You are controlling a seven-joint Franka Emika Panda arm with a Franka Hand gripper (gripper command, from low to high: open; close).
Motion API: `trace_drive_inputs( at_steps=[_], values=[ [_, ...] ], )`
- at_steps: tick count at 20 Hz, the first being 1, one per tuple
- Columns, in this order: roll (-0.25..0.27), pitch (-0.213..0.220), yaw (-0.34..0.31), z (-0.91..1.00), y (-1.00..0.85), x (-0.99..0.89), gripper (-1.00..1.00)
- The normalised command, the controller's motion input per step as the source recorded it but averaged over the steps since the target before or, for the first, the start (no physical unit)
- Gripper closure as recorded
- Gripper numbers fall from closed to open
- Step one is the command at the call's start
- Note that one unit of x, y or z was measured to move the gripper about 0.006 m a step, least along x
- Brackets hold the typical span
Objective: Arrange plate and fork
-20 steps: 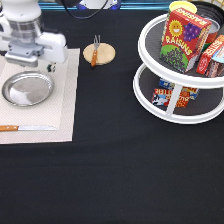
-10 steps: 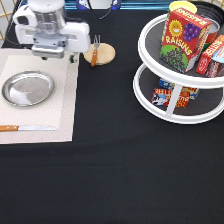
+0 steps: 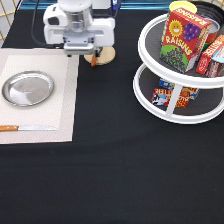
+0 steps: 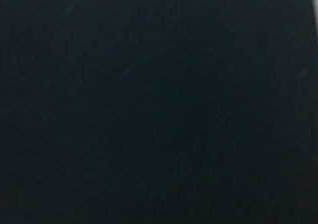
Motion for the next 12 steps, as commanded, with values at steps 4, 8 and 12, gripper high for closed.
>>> trace_drive_inputs(
  at_steps=[4,8,12],
  values=[
    [-0.017,0.0,0.056,0.11,0.65,-0.71,-1.0],
    [0.0,0.001,0.03,0.01,0.29,-0.61,-1.0],
    [0.052,0.012,-0.03,-0.03,-0.41,-0.44,-1.0]
  ],
)
